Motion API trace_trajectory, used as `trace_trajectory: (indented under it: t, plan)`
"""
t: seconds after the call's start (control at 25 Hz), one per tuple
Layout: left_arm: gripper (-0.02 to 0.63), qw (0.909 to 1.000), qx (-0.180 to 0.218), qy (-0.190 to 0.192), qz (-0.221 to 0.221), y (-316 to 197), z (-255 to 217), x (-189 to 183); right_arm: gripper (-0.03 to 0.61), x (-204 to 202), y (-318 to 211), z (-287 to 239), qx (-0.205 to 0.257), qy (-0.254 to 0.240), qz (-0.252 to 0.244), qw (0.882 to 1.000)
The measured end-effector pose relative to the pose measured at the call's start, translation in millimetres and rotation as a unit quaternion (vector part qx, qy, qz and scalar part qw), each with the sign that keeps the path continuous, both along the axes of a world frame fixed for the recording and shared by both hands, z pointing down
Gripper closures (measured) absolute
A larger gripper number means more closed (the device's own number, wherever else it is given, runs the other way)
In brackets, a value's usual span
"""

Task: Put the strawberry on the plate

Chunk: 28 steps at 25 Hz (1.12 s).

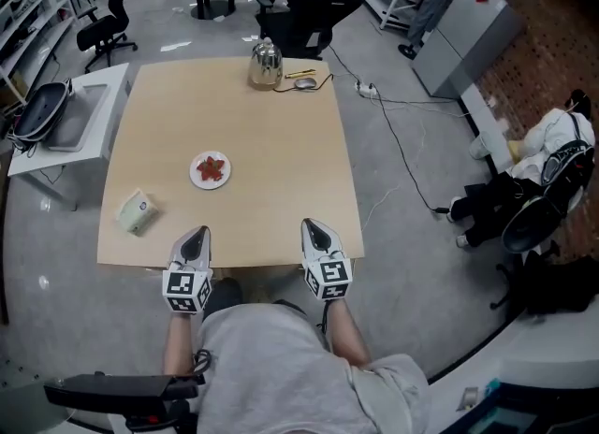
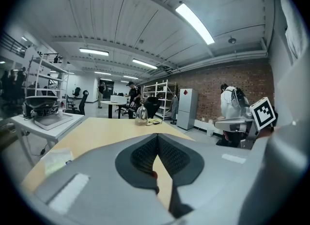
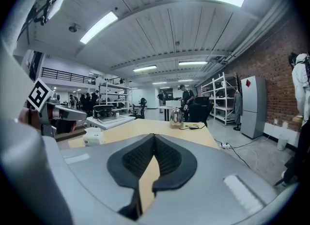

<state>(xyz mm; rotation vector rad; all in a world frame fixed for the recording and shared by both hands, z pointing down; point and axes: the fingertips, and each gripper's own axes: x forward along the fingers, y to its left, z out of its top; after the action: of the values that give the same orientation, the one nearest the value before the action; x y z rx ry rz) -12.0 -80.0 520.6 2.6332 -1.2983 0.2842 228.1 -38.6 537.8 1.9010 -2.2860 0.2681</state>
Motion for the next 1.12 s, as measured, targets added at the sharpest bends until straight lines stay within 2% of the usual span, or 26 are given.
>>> trace_trajectory:
  t: [1.12]
  plan:
    - [0.594, 0.9999, 0.009, -0.011, 0.0, 2.7, -4.0, 13.6, 0.572, 8.6, -1.5, 1.0, 0.006, -0.003, -0.014, 1.0]
